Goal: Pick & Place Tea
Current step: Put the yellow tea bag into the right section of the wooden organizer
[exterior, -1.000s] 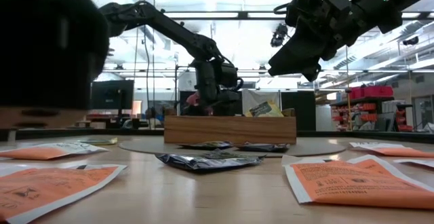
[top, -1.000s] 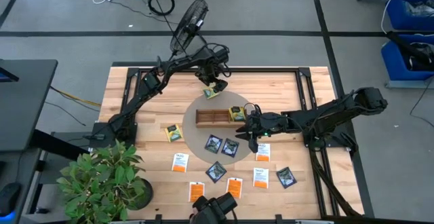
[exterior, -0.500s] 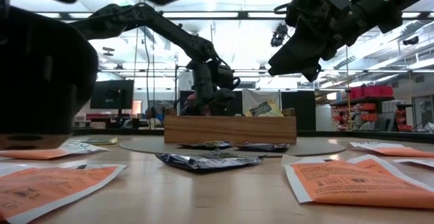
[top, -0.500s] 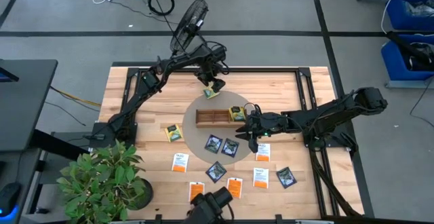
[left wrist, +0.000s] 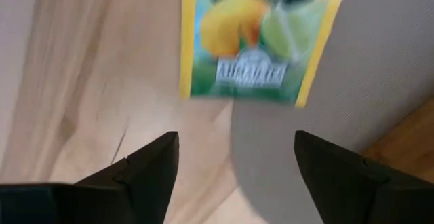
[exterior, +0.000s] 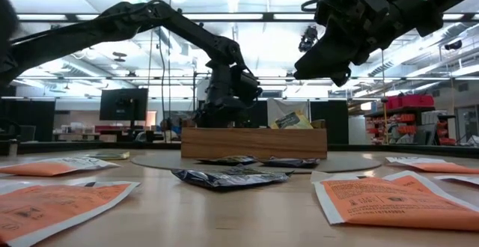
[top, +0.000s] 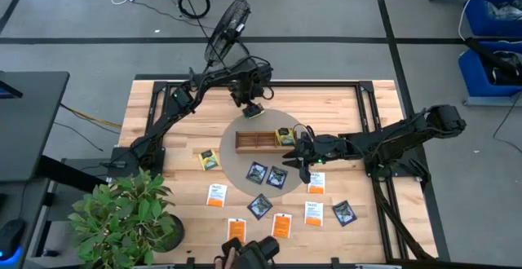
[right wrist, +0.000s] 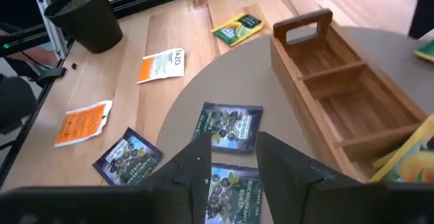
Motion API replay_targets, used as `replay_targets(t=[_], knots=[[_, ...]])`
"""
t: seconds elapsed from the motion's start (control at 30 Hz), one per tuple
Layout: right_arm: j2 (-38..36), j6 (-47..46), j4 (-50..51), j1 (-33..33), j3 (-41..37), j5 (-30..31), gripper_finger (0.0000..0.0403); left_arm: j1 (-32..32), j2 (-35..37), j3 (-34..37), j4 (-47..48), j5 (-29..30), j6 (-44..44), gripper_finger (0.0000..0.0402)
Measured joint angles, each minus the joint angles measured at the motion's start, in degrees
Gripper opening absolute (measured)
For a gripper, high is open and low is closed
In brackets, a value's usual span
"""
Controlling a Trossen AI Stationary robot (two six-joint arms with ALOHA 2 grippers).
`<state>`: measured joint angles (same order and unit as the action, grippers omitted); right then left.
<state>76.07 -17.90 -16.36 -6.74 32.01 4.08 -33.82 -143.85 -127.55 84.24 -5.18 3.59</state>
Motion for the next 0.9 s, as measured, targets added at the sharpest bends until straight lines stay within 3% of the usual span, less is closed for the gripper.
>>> replay_targets(t=[0.17, 0.63, 0.9], knots=[[0.0, 5.78, -0.96, 0.01, 0.0, 0.04, 0.0126, 1.46, 0.17, 0.04, 6.0, 2.64, -0.21, 0.0269], [0.0, 12.85, -0.65, 0.0, 0.0, -0.66, 0.0126, 4.69, 14.12, -0.07, 2.69, 3.26, -0.97, 0.0176], [0.0, 14.19, -0.67, 0.0, 0.0, -1.85, 0.0126, 9.04, 17.89, 0.04, 3.18, 3.81, 3.63, 0.0138]])
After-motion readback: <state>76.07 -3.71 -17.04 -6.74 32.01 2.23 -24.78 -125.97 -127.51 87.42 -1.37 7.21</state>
